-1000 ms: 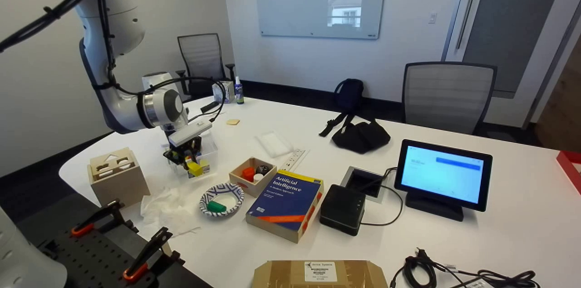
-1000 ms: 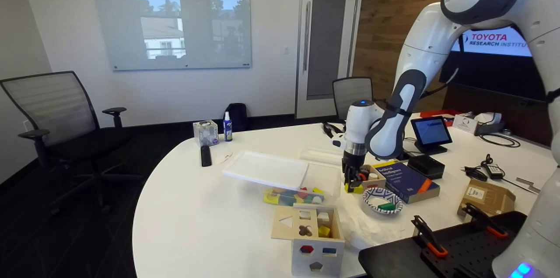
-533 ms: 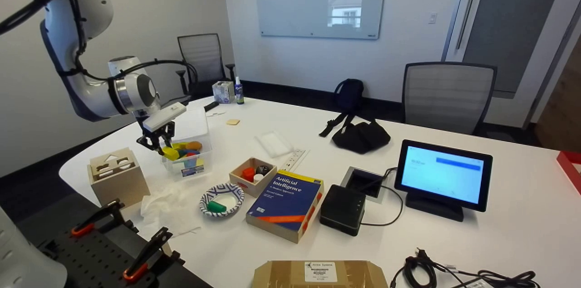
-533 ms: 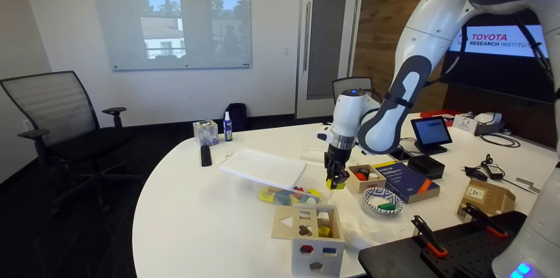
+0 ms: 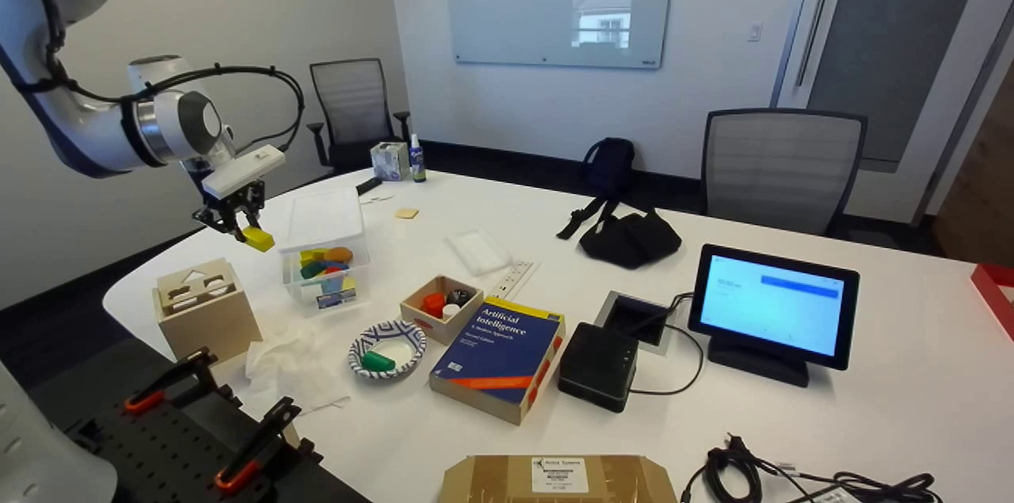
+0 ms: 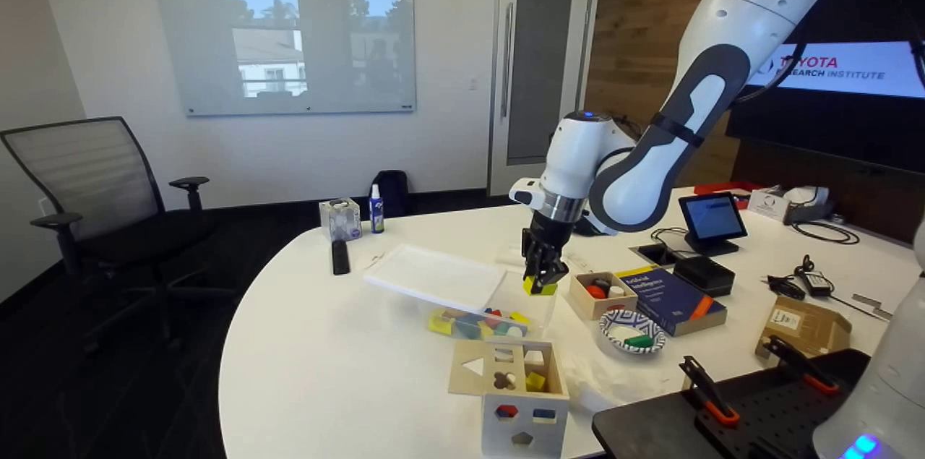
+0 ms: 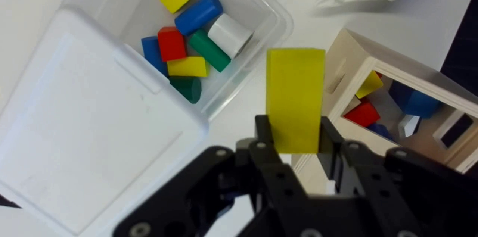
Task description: Remove the yellow block from the black and white bowl and put it in the wooden toy box.
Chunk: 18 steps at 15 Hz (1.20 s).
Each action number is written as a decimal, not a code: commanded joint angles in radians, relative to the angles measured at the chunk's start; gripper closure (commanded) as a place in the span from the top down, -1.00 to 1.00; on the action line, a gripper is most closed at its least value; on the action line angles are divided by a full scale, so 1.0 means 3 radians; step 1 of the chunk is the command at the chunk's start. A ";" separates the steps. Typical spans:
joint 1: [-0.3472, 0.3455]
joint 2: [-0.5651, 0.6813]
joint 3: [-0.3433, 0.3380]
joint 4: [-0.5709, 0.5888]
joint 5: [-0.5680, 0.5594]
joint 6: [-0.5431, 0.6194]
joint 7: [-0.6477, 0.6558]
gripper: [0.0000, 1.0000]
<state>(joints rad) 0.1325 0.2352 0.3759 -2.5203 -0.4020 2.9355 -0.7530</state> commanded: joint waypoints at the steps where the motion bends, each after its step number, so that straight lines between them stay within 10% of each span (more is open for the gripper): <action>1: -0.0626 0.0238 0.0617 -0.0090 0.0451 0.0246 -0.0914 -0.83; 11: -0.2373 0.0884 0.2268 0.0031 0.0751 -0.0089 -0.2562 -0.83; 15: -0.2387 0.0880 0.2261 0.0030 0.0764 -0.0120 -0.2577 -0.83; 16: -0.2393 0.0886 0.2259 0.0045 0.0770 -0.0137 -0.2581 -0.33; 18: -0.2377 0.0890 0.2234 0.0042 0.0772 -0.0137 -0.2583 -0.33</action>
<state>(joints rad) -0.5978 0.5099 1.0573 -2.5097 -0.2008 2.8912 -1.5068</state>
